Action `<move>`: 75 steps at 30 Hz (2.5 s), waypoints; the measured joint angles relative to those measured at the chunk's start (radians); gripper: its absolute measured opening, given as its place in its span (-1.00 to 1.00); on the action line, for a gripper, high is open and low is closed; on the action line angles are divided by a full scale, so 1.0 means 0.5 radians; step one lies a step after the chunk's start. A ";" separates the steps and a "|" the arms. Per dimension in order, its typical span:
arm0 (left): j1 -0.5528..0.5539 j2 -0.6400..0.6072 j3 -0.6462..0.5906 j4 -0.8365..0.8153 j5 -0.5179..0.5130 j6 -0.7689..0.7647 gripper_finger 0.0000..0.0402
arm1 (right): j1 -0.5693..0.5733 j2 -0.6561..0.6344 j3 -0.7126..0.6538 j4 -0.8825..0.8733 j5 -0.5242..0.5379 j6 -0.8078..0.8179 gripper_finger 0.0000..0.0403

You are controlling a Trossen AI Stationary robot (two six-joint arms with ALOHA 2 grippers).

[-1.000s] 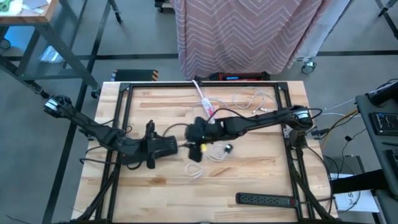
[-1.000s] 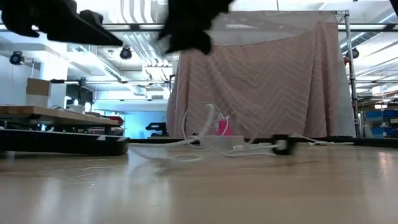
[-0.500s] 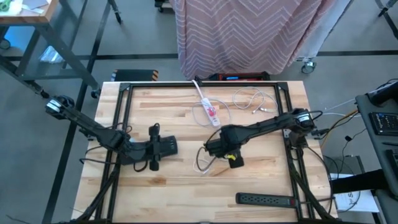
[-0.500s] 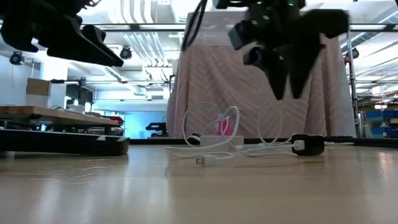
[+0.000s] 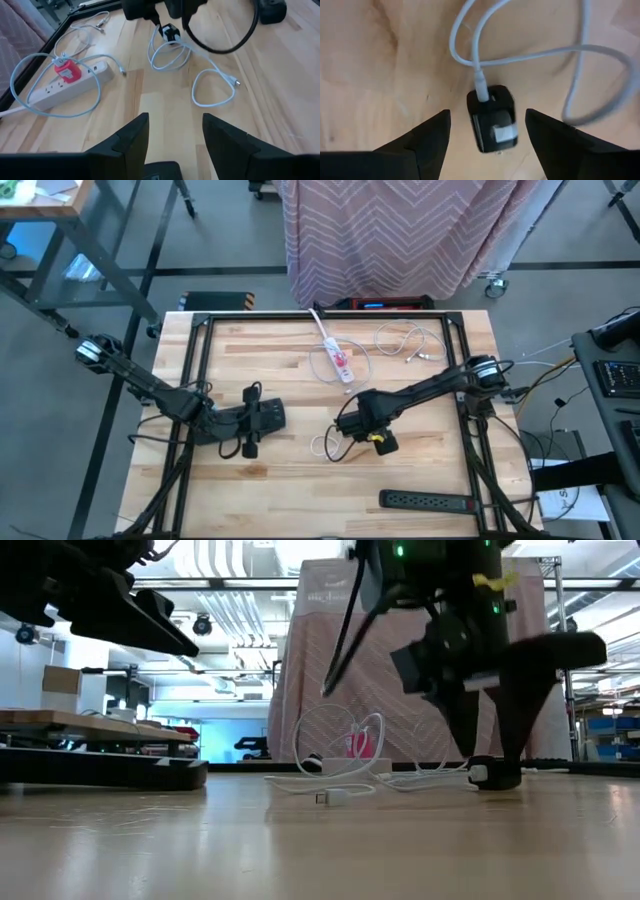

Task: Insert USB
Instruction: Insert the black charger adapter into the left black outlet extension

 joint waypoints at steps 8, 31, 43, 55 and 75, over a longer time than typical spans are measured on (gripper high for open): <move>-0.001 -0.003 0.000 0.002 0.024 -0.013 -0.15 | -0.007 0.078 -0.040 0.125 0.000 0.000 0.10; -0.001 0.003 -0.001 0.017 0.202 -0.153 -0.22 | 0.038 0.134 0.058 -0.124 -0.017 0.059 0.18; -0.001 0.003 -0.001 0.013 0.262 -0.192 -0.31 | 0.038 0.132 0.064 -0.040 -0.017 0.175 0.14; -0.001 0.003 -0.001 0.013 0.262 -0.184 -0.44 | 0.037 0.132 0.051 0.096 -0.017 0.199 -0.03; -0.020 -0.101 0.262 -0.444 0.363 -0.218 -0.53 | 0.037 0.147 0.031 0.134 -0.053 0.087 -0.34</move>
